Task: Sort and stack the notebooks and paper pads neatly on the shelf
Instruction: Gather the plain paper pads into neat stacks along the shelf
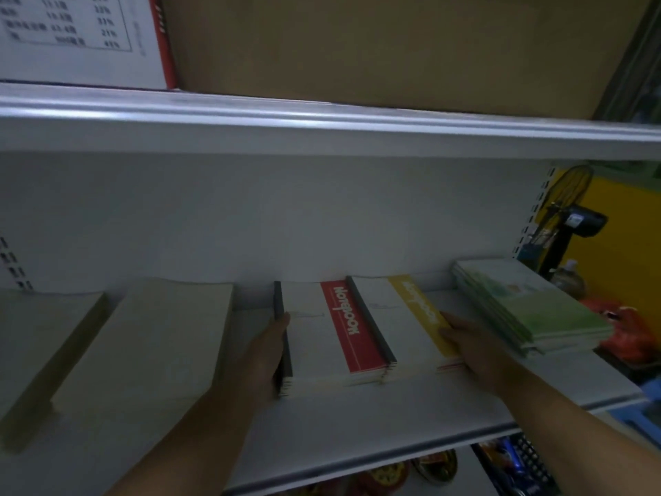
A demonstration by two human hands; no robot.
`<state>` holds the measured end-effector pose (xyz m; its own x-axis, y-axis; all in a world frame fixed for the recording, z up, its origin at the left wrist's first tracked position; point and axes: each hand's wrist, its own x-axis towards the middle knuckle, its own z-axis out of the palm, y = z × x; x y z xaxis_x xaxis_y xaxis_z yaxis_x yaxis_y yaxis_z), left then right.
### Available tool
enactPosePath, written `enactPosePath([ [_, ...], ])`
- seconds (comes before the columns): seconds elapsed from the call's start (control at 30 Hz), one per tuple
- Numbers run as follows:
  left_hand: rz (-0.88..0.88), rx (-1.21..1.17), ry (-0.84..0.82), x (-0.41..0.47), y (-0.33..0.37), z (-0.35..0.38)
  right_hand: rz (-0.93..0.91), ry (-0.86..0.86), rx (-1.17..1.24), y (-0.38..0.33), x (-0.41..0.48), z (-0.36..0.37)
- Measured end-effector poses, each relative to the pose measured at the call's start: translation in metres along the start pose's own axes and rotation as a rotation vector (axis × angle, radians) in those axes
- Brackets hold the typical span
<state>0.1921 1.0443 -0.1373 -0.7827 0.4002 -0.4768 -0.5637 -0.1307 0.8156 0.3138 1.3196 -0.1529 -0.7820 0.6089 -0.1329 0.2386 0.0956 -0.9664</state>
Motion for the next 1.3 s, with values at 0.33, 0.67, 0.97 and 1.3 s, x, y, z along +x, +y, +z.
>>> enactPosePath([
  [0.33, 0.201, 0.271, 0.112, 0.001, 0.014, 0.005, -0.049, -0.037, -0.189, -0.016, -0.017, -0.003],
  [0.67, 0.527, 0.272, -0.17, -0.043, -0.008, 0.186, -0.375, 0.088, -0.498, -0.067, 0.012, -0.129],
  [0.97, 0.024, 0.108, -0.197, 0.027, -0.095, 0.334, 0.215, -0.134, 0.271, 0.004, 0.085, -0.239],
  [1.3, -0.051, 0.023, -0.102, 0.041, -0.109, 0.368, 0.278, -0.396, 0.275, 0.02, 0.103, -0.254],
])
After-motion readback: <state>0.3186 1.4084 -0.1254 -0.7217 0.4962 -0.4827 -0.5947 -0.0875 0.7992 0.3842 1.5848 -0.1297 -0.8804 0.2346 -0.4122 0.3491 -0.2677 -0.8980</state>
